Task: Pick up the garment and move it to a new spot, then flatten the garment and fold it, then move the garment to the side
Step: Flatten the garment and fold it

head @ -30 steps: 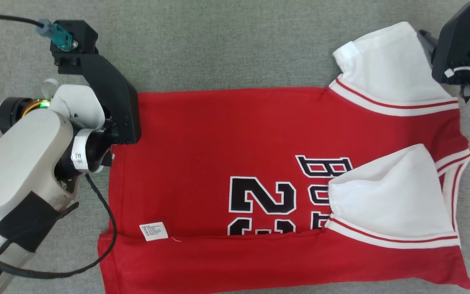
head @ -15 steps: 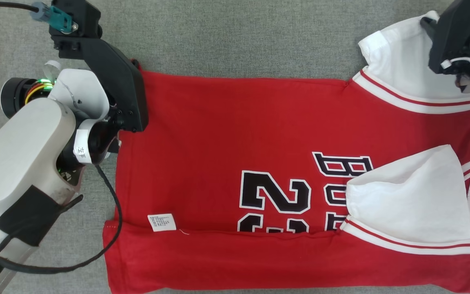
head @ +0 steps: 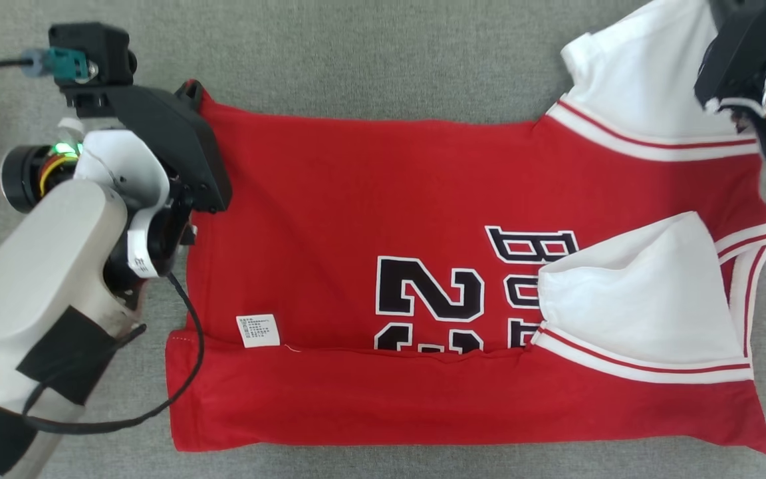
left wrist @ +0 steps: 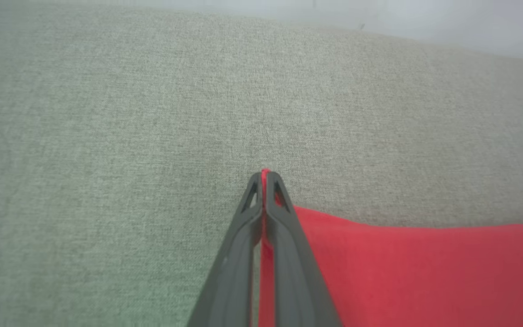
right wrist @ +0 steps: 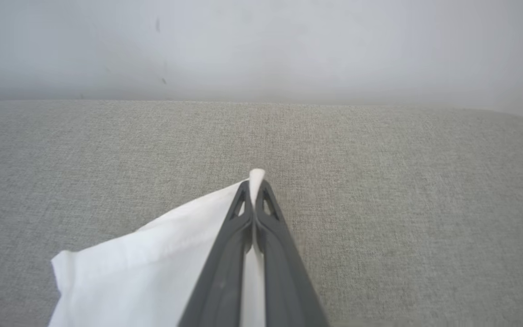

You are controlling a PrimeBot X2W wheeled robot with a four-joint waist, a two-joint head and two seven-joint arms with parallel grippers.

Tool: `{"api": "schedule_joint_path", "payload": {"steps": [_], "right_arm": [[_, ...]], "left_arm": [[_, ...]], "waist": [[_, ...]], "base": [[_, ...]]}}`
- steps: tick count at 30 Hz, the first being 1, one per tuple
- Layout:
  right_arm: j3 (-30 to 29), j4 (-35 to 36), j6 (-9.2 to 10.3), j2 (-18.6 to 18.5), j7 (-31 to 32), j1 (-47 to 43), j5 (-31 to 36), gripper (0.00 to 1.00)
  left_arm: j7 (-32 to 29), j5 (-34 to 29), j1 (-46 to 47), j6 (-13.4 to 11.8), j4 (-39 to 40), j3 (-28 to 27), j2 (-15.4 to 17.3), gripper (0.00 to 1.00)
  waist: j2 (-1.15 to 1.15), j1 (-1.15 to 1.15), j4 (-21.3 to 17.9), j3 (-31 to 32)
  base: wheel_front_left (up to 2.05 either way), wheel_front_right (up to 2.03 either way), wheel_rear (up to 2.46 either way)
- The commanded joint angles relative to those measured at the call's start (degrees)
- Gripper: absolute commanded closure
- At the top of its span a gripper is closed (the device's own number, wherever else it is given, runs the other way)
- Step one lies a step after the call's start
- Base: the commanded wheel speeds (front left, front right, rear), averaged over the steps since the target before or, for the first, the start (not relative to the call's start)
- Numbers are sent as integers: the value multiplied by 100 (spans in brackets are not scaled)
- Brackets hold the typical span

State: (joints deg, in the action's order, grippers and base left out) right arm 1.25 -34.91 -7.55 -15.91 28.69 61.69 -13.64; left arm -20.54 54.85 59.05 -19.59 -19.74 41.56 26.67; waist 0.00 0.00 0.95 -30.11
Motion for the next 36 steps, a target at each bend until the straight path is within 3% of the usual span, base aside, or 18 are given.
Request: {"api": "schedule_joint_path", "payload": {"steps": [1,7,16,27,36], "right_arm": [[6,-8,10,-1,-21,-147,-24,100],[151,322,10,-171,-2,-692,-502,100],[23,1769,10,-528,128,-2209,-1205,100],[-574,3464,10,-392,1320,-4288,-1437,100],[-914,4394,10,-107,2160,-5337,-1355,100]], "left_arm": [[96,-34,-98,18,-46,-43,-11,100],[668,96,-526,143,-132,-136,-223,100],[1454,229,-1437,254,49,-204,-364,100],[1849,441,-2475,191,180,-238,-327,100],[2031,696,-2995,103,111,-346,-435,100]], "waist": [[0,0,-10,132],[0,0,32,495],[0,0,77,1097],[0,0,22,1612],[0,0,-34,1704]], "base": [[0,0,0],[0,0,0],[0,0,0],[0,0,0],[0,0,0]]}}
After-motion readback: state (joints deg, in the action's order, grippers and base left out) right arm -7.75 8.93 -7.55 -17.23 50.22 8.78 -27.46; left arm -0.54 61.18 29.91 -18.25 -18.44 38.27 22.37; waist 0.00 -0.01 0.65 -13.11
